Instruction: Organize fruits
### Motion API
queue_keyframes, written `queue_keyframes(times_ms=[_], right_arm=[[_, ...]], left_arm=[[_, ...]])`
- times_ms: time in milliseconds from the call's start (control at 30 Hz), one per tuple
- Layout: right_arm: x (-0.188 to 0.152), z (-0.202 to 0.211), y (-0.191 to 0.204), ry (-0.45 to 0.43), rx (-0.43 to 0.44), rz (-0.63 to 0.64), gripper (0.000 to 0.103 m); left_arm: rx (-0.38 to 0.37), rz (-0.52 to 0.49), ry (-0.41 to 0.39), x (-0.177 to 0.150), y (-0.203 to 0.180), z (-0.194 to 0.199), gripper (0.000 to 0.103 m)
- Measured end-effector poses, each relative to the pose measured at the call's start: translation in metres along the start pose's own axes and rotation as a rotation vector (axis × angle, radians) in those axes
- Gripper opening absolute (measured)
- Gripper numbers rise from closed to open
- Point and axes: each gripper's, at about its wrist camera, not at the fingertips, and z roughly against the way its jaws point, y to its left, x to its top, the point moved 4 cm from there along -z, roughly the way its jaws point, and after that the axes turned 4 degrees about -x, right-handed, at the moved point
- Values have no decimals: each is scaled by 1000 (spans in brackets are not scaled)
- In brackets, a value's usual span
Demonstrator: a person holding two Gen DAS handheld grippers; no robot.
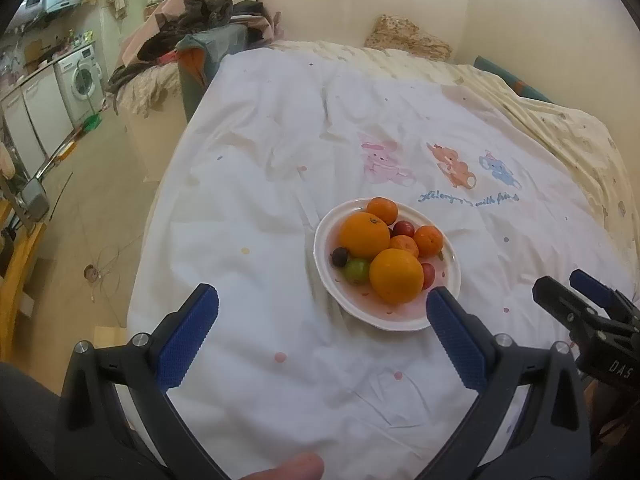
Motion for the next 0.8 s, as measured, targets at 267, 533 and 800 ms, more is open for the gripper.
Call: queue_keyframes(times_ms=[267, 533, 800], right_arm=[[1, 1, -1, 0, 1, -8, 103], [1, 0, -2, 3, 1, -8, 103], [0, 0, -1, 4, 3, -7, 103]], left_arm=[[1, -2, 3, -1, -3, 0, 103], [4, -8, 1, -1, -4, 0, 103], [3, -4, -3, -1, -5, -1, 103]])
